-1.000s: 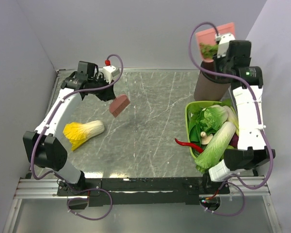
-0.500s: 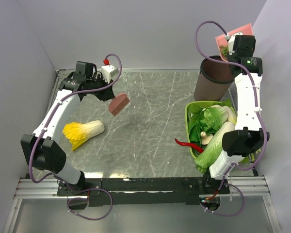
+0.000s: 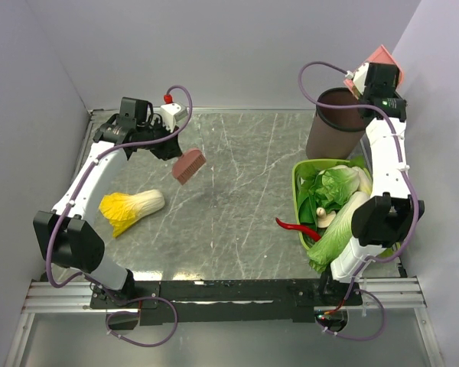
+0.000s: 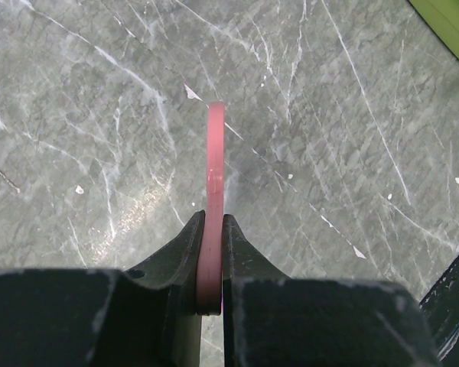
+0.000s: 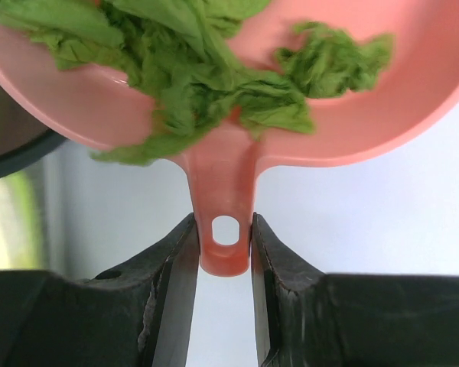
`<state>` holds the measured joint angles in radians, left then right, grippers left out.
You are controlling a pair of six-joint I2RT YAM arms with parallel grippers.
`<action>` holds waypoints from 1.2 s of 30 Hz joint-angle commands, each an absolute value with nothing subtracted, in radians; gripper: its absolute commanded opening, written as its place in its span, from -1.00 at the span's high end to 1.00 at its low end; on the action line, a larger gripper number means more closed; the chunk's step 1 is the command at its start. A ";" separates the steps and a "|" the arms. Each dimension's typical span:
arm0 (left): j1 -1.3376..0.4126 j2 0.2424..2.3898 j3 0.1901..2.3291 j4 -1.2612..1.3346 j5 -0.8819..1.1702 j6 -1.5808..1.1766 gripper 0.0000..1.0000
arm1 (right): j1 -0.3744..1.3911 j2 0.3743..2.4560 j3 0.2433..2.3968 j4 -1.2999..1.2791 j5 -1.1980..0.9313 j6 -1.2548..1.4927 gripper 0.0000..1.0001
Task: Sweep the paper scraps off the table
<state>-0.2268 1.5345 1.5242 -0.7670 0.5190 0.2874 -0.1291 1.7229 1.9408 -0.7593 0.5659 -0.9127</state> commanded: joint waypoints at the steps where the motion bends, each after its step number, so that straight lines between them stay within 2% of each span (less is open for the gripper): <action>1: -0.225 1.528 1.534 -0.727 0.555 0.268 0.98 | -0.132 1.690 1.873 -0.481 0.679 -1.228 1.00; 4: -0.225 1.525 1.534 -0.724 0.558 0.264 0.98 | -0.132 1.664 1.774 -0.356 0.709 -1.400 1.00; 11: -0.225 1.511 1.523 -0.716 0.566 0.258 0.98 | -0.126 1.623 1.569 0.111 0.752 -1.773 1.00; 22: -0.227 1.531 1.551 -0.719 0.583 0.255 0.98 | -0.127 1.602 1.592 0.055 0.759 -1.815 1.00; 24: -0.227 1.531 1.554 -0.718 0.586 0.253 0.98 | -0.129 1.606 1.650 0.005 0.759 -1.751 1.00; 25: -0.227 1.532 1.554 -0.716 0.592 0.253 0.98 | -0.132 1.612 1.658 -0.123 0.765 -1.723 1.00; 27: -0.227 1.535 1.557 -0.715 0.597 0.253 0.98 | -0.140 1.603 1.596 -0.068 0.773 -1.776 1.00; 28: -0.227 1.539 1.559 -0.715 0.595 0.250 0.98 | -0.141 1.585 1.576 0.043 0.762 -1.802 1.00; 36: -0.227 1.562 1.588 -0.723 0.598 0.252 0.98 | -0.129 1.552 1.520 0.012 0.782 -1.902 1.00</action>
